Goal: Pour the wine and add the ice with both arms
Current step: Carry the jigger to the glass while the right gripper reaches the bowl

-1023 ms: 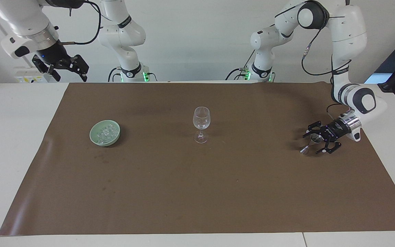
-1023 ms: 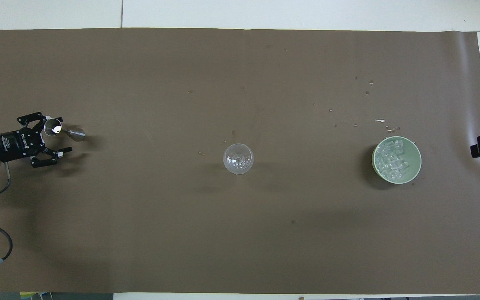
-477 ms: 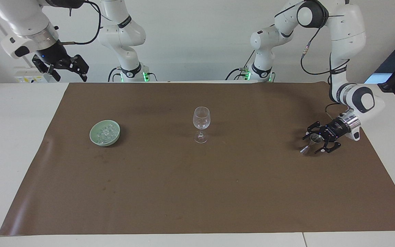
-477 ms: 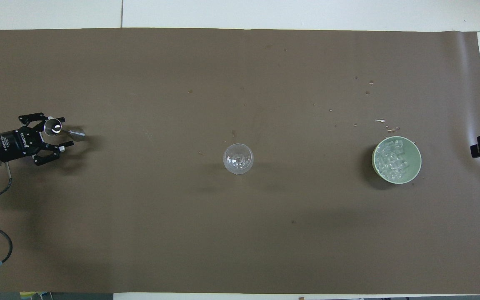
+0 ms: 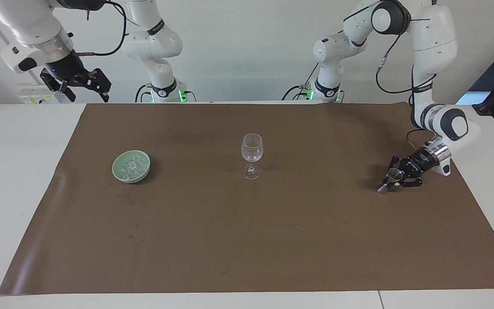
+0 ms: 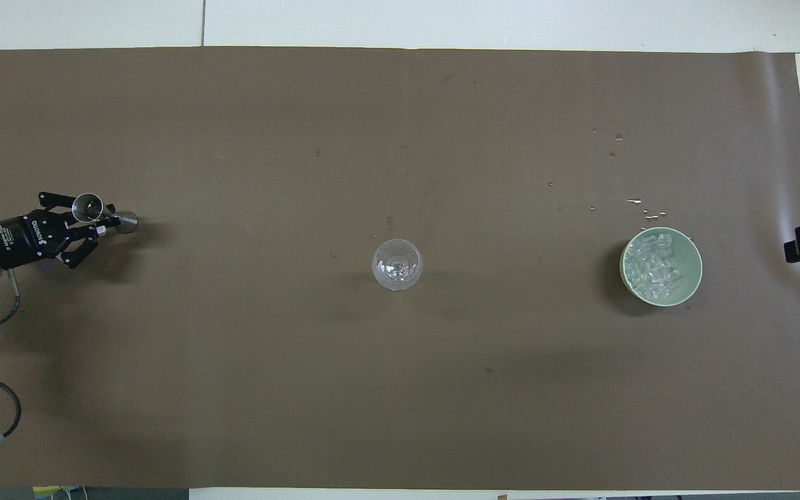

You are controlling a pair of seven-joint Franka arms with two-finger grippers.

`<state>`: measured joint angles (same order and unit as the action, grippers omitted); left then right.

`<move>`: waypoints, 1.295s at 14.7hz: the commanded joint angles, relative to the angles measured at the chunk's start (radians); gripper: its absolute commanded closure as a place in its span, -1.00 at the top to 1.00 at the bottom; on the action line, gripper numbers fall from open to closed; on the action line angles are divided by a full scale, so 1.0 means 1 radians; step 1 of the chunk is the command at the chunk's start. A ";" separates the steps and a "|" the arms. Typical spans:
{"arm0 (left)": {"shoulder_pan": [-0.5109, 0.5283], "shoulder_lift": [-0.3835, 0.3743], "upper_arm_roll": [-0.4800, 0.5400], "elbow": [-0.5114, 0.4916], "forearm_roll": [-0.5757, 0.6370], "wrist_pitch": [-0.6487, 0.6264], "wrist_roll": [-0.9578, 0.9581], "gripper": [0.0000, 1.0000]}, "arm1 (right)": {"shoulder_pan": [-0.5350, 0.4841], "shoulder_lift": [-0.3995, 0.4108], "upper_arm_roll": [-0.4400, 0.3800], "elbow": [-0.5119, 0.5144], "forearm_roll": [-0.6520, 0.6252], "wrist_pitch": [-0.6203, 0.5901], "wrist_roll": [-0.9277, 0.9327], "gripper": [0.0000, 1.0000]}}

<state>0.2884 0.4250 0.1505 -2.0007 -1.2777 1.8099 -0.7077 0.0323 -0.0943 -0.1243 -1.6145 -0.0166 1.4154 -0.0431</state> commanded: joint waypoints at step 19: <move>-0.537 -0.437 0.003 -0.053 0.184 0.028 -0.524 -1.00 | -0.009 -0.101 0.005 -0.342 0.061 0.344 -0.018 1.00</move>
<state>-0.1881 0.0289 0.1411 -2.0313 -1.1264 1.7832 -1.1430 0.0328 -0.1483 -0.1226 -1.8440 0.0199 1.6821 -0.0431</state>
